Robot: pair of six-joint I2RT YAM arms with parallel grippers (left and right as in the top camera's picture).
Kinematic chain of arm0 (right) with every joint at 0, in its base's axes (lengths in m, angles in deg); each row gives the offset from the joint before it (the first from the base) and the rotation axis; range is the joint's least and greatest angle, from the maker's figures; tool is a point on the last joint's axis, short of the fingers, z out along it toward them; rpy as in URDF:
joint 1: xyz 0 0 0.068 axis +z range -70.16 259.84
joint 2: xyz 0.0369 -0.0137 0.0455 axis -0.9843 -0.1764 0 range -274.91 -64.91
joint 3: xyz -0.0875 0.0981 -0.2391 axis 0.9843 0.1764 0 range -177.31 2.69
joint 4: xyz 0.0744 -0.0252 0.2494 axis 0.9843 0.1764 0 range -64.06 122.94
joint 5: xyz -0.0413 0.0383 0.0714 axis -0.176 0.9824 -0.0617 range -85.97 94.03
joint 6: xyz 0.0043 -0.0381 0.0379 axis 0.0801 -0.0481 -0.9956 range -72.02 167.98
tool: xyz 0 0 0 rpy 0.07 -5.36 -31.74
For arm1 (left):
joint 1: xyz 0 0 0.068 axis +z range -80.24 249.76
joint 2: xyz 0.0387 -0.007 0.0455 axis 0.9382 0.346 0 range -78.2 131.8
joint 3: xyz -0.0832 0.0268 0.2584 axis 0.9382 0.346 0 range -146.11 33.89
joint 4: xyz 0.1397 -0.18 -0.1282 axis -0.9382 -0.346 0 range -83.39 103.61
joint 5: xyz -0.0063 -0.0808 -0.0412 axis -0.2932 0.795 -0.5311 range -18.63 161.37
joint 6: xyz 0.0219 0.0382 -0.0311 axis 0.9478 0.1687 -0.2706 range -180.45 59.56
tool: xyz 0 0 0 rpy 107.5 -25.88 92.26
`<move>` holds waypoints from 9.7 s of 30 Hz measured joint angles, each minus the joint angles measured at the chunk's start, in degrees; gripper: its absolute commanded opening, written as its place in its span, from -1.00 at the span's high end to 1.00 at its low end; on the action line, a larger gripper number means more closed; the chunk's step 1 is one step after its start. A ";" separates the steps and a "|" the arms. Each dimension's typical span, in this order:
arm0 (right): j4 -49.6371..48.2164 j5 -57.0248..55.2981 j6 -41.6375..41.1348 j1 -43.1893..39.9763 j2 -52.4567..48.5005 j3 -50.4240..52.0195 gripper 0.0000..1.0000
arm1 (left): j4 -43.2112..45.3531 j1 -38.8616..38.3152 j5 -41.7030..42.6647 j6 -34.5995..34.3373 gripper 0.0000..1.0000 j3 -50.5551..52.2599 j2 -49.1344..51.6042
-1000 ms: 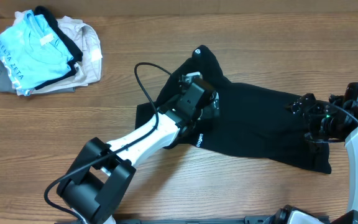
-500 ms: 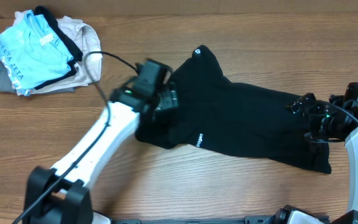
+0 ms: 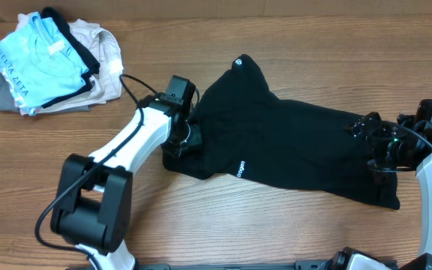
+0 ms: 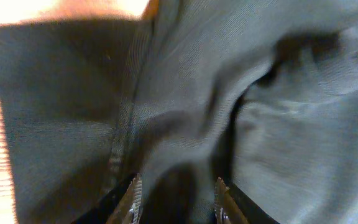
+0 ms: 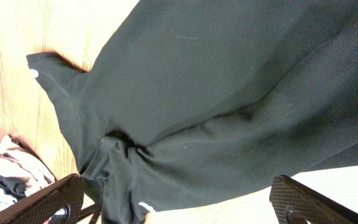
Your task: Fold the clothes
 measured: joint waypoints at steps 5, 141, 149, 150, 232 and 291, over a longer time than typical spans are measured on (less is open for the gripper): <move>-0.09 0.00 0.00 -0.02 0.00 0.00 -1.00 | -0.28 0.00 0.59 0.17 0.12 0.00 3.13; -22.25 -14.21 -38.97 42.29 -19.12 4.39 0.92 | -19.04 10.32 -8.55 1.64 -1.00 -0.09 -16.02; -27.15 -15.28 -38.99 42.29 -19.12 4.42 0.92 | -18.82 10.32 -8.55 1.64 -0.99 -0.09 -16.02; -27.52 -15.41 -38.97 42.29 -19.12 4.42 0.92 | -18.82 10.32 -8.55 1.64 -1.00 -0.09 -16.02; -16.81 -6.43 -13.66 29.55 -12.11 0.59 -1.00 | -11.04 3.02 -23.80 -9.31 0.92 -9.40 7.34; -27.41 -22.36 -11.58 29.46 -27.58 0.26 0.82 | -26.47 14.62 -22.56 -4.35 -1.00 -16.74 7.34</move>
